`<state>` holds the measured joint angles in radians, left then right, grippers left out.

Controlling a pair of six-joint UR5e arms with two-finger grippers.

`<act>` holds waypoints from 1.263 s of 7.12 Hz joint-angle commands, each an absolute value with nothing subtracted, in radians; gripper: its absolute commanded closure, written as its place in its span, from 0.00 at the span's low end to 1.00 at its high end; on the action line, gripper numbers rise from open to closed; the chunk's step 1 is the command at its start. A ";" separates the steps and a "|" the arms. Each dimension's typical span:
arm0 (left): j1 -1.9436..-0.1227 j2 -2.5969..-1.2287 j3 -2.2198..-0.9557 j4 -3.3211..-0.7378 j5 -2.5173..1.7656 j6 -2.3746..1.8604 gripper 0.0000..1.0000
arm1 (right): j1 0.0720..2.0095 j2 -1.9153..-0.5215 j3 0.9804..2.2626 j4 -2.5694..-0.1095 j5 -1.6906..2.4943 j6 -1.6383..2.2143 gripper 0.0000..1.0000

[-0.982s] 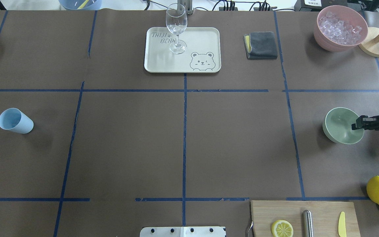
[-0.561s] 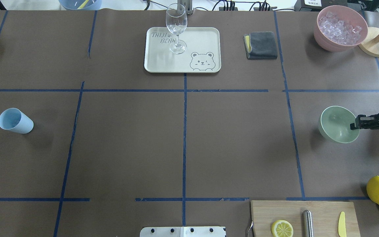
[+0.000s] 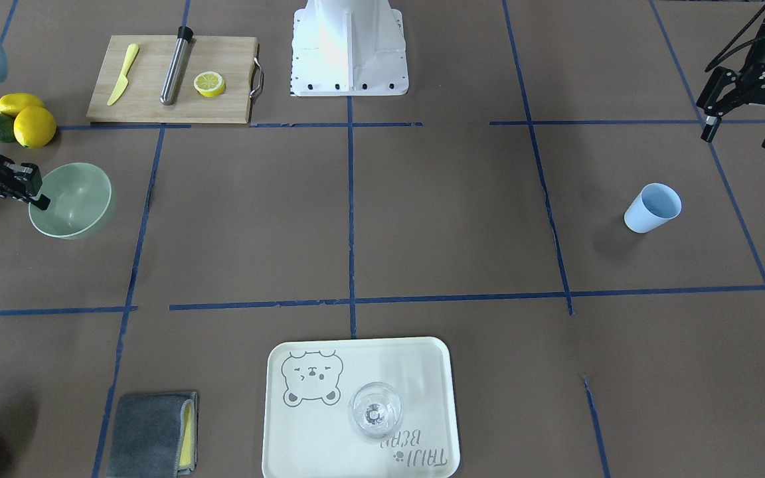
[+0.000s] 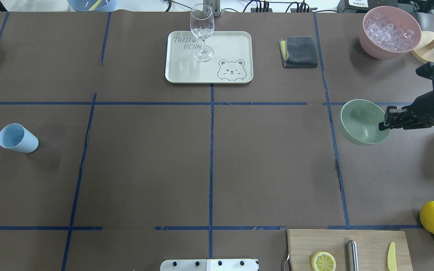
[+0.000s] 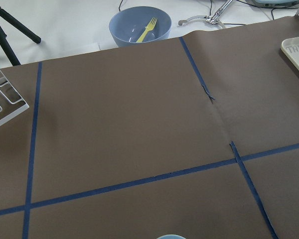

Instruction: Pour ice into bowl

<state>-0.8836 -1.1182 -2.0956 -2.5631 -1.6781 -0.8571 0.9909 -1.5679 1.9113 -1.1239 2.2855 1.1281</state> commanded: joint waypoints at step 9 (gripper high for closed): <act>-0.193 -1.078 -1.833 -2.615 -0.816 -1.428 0.00 | 0.571 -0.872 1.704 -1.397 1.955 1.649 1.00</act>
